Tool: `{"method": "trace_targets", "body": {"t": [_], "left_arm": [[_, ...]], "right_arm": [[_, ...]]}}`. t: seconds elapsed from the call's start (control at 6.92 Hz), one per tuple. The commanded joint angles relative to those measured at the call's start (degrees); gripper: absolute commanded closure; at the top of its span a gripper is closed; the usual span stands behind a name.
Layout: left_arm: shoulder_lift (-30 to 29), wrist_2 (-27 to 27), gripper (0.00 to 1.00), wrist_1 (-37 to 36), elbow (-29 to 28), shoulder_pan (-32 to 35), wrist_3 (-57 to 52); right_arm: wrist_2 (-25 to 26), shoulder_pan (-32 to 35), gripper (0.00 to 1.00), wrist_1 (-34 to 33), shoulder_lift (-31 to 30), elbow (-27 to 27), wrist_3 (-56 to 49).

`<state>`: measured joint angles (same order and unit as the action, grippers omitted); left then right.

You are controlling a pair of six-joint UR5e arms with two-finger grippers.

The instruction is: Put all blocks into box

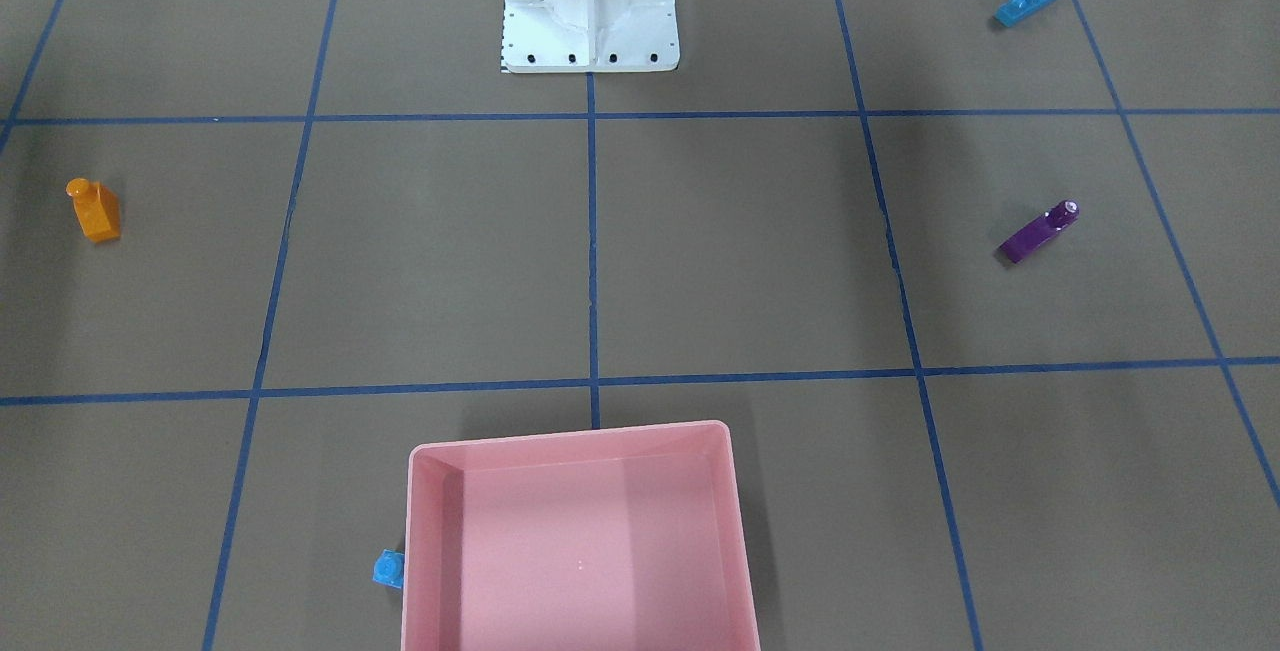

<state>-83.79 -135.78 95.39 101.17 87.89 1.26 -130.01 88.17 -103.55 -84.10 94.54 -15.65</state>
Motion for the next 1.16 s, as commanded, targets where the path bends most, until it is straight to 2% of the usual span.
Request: {"method": "trace_targets", "body": {"t": [0.0, 0.29, 0.58, 0.72, 1.01], "left_arm": [[0.63, -0.27, 0.00, -1.78, 1.03, 0.00, -0.55], [3.44, -0.19, 0.00, 0.04, 1.30, 0.00, -0.91], [6.25, -1.23, 0.00, 4.17, 0.70, -0.09, -0.56], [6.35, -4.46, 0.00, 4.36, 0.69, -0.17, -0.64], [6.35, -9.49, 0.00, 4.63, 0.87, -1.66, -0.21]], "right_arm": [[-0.14, 0.07, 0.00, -4.30, 0.62, 0.64, -0.87], [-0.07, -1.41, 0.00, -2.73, 0.43, -0.05, -0.61], [-2.50, -3.35, 0.00, 4.46, -2.01, -1.11, -0.26], [-3.83, -3.36, 0.00, 6.93, -3.59, -1.29, 0.01], [-4.99, -3.71, 0.00, 7.31, -3.70, -1.37, -0.08]]}}
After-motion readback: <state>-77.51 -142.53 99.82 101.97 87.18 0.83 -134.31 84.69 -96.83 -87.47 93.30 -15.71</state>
